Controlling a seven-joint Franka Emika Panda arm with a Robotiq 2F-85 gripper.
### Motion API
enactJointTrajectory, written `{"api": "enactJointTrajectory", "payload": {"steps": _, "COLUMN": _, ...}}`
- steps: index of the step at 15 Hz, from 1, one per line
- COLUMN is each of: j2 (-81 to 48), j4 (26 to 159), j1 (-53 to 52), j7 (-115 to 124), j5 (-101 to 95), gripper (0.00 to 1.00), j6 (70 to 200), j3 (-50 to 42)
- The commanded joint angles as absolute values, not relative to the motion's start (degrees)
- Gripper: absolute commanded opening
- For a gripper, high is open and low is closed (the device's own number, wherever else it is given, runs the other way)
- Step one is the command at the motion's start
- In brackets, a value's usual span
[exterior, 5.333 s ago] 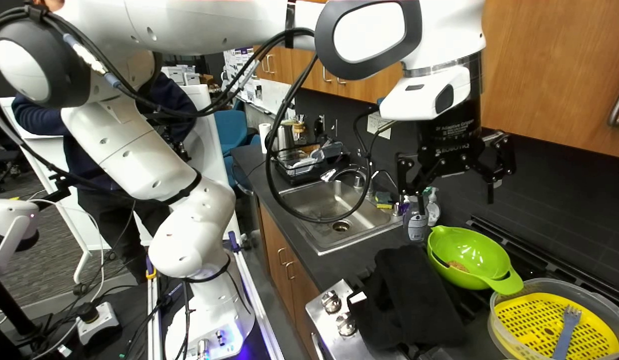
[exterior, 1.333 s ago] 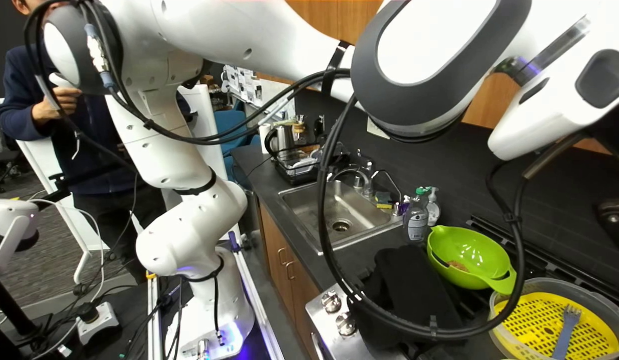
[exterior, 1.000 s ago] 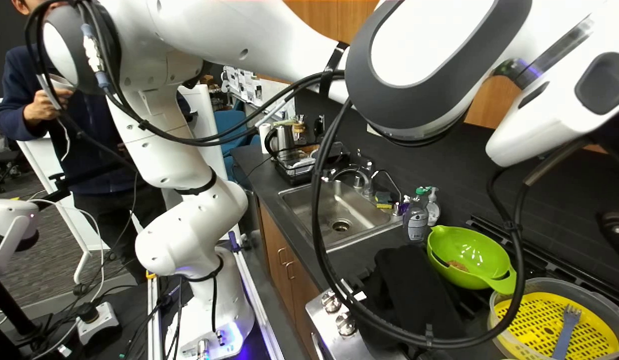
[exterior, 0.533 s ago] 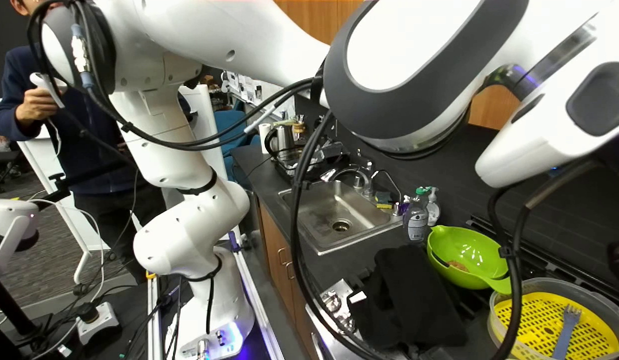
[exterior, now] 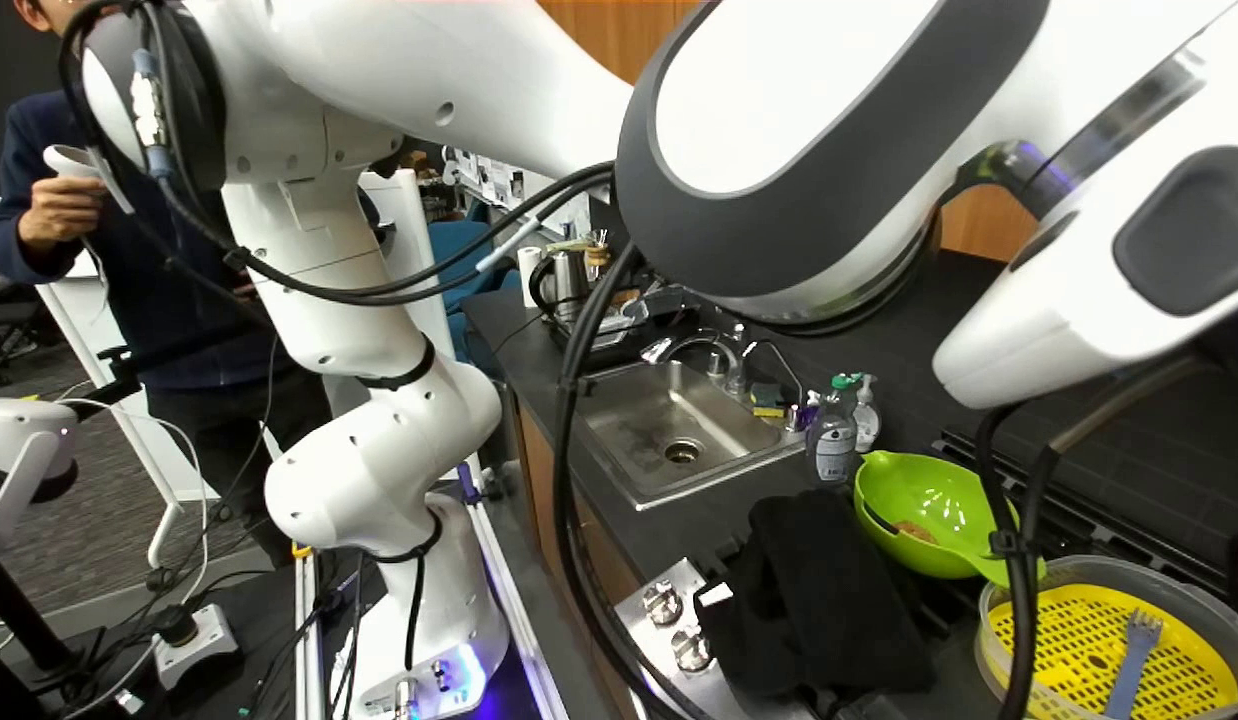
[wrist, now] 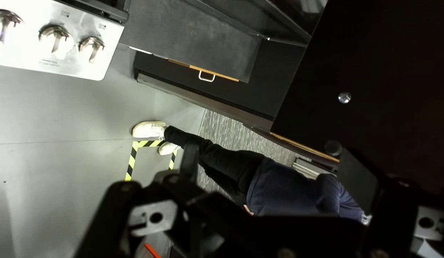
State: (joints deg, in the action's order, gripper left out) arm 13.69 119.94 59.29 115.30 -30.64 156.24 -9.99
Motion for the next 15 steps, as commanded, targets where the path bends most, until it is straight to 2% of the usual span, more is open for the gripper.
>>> {"api": "enactJointTrajectory", "payload": {"steps": 1, "j2": 13.5, "j4": 119.5, "j1": 60.7, "j7": 117.8, "j5": -32.7, "gripper": 1.00, "j6": 155.9, "j3": -9.5}}
{"api": "enactJointTrajectory", "payload": {"steps": 7, "j2": 15.4, "j4": 121.7, "j1": 59.9, "j7": 116.0, "j5": -30.3, "gripper": 1.00, "j6": 155.7, "j3": -9.3}}
{"api": "enactJointTrajectory", "payload": {"steps": 15, "j2": 22.1, "j4": 122.4, "j1": 52.8, "j7": 112.1, "j5": -25.1, "gripper": 1.00, "j6": 139.4, "j3": -8.5}}
